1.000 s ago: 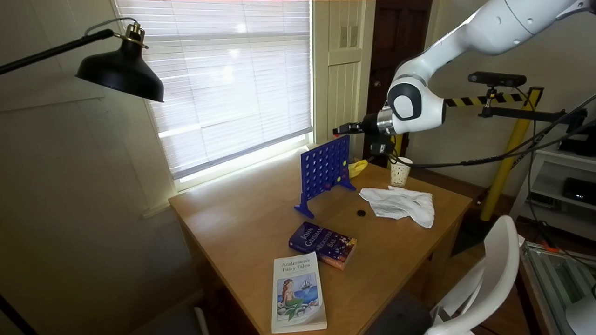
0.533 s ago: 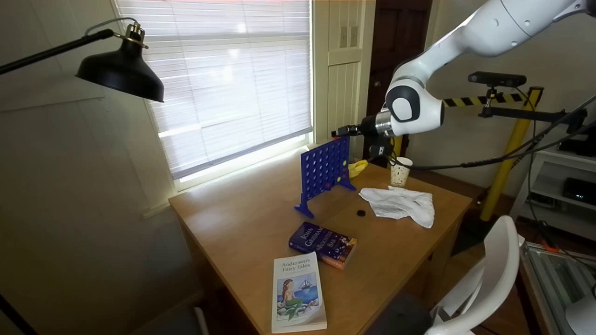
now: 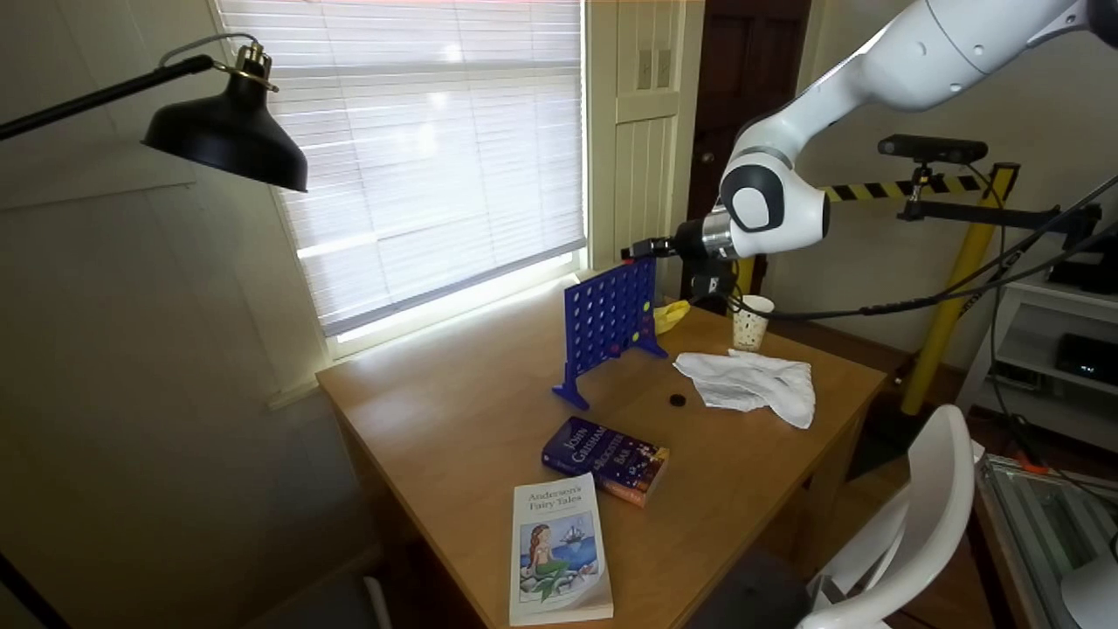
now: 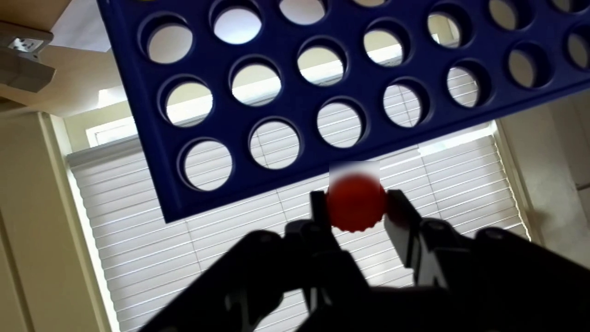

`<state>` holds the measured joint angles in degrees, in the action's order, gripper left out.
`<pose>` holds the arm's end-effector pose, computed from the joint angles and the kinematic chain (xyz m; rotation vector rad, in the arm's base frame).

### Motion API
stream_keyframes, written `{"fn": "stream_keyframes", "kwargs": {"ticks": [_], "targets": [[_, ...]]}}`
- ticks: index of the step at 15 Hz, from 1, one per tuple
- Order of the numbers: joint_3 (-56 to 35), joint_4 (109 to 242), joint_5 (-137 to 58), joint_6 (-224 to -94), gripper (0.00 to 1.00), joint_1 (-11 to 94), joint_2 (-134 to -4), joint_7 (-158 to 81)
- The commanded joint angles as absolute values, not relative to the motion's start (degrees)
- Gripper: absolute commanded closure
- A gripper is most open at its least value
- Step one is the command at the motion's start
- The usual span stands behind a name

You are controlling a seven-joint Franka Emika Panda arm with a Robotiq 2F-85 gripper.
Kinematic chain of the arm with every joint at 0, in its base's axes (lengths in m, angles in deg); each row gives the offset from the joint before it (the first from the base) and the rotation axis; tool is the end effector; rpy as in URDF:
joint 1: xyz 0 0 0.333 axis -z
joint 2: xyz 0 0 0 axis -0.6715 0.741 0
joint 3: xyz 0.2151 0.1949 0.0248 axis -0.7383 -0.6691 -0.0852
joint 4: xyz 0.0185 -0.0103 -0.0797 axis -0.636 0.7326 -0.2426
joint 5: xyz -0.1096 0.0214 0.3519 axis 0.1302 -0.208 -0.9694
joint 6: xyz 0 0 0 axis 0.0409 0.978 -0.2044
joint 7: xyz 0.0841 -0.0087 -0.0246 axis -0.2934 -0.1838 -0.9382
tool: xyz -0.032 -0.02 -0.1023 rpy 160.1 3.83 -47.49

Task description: Put the orange disc in the blue board

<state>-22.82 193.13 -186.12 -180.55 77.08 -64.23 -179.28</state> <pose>0.5173 -0.2817 0.2906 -2.4303 0.6283 -1.7621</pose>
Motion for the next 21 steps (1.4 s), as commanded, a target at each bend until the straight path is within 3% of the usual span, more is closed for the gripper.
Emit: {"fn": "stream_keyframes", "kwargs": {"ticks": [1, 21], "targets": [[-21.25, 191.57, -186.12, -180.77, 0.89, 75.37, -63.09, -179.08], [-15.75, 190.23, -186.12, -181.46, 0.89, 69.81, -61.89, -179.08]]}}
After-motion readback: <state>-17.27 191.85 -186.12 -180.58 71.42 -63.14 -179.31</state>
